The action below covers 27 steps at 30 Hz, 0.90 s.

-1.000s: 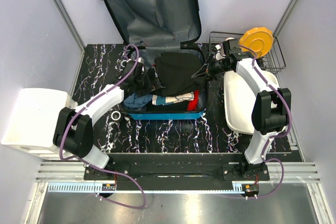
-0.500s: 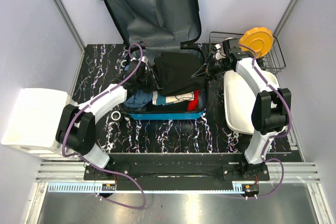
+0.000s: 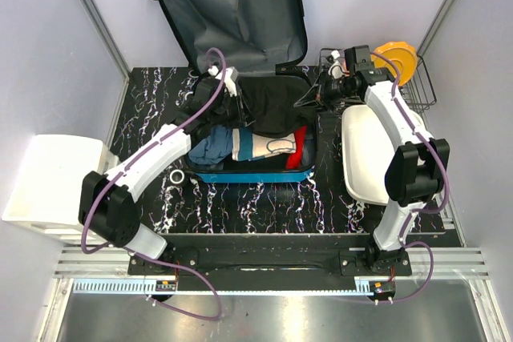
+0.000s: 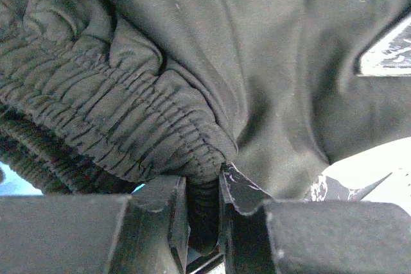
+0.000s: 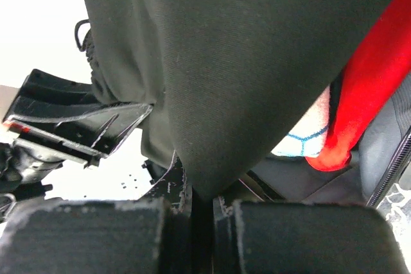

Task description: Open, take out, and arrange the luggage

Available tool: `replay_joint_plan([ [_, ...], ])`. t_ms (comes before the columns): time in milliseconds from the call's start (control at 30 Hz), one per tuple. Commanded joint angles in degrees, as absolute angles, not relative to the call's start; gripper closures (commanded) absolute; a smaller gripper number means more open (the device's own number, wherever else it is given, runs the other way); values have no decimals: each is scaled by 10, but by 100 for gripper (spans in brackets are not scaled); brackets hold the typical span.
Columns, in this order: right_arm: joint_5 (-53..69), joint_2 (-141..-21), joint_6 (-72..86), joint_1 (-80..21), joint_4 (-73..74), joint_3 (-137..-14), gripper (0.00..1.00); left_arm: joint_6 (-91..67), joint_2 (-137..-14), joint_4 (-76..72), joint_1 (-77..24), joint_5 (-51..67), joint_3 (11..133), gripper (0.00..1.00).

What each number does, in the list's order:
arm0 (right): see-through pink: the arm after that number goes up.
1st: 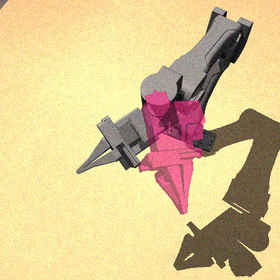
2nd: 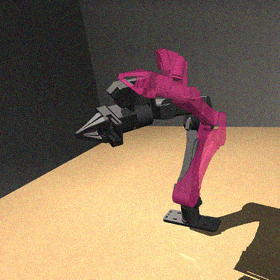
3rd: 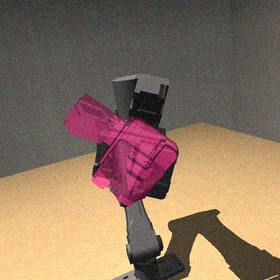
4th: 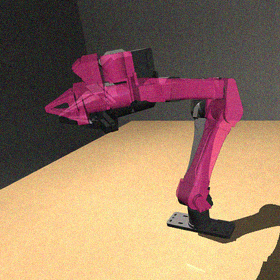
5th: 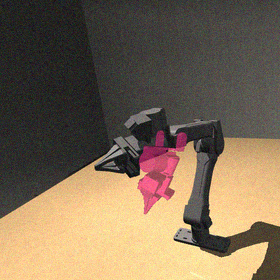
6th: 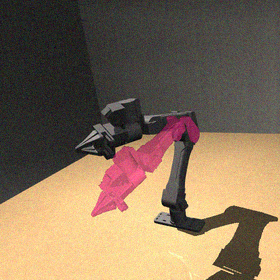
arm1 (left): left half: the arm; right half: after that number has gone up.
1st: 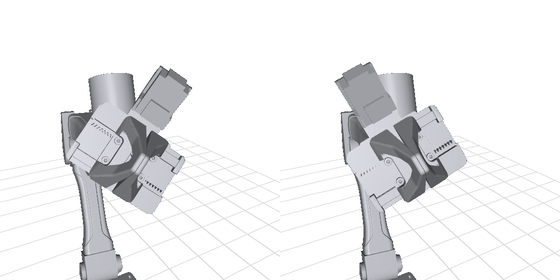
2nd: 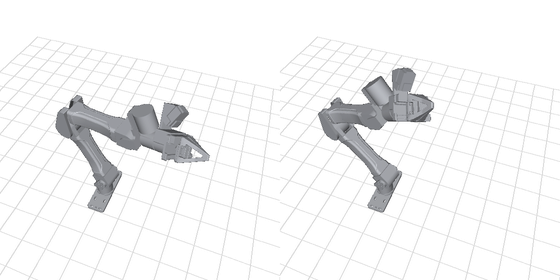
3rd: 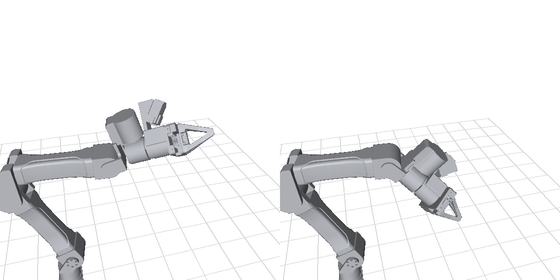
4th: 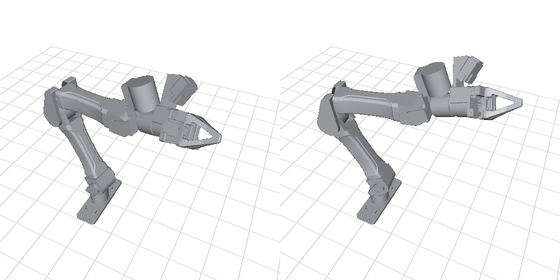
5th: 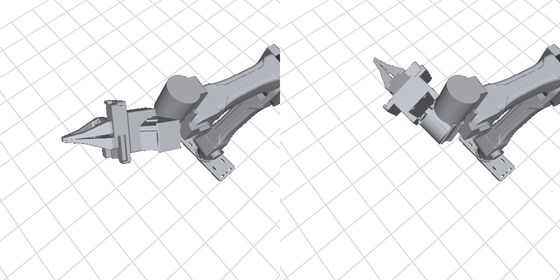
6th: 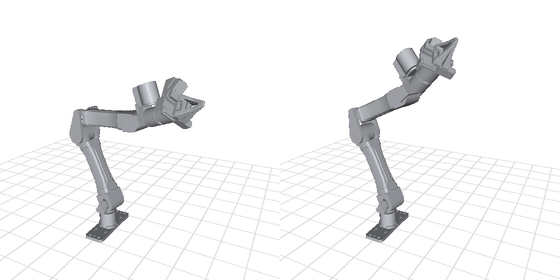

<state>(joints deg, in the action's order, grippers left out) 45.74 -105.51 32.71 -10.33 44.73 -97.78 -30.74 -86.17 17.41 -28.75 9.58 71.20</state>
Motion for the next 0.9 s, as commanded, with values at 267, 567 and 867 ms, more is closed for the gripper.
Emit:
replay_joint_plan([
  [267,365,-895,229,-34,535,-1020,100,-204,-854,112,-385,133,895,100],
  [567,280,-783,56,90,644,-965,100,-193,-962,31,-496,150,954,100],
  [867,247,-775,-76,215,674,-888,100,-180,-1128,19,-571,167,1089,100],
])
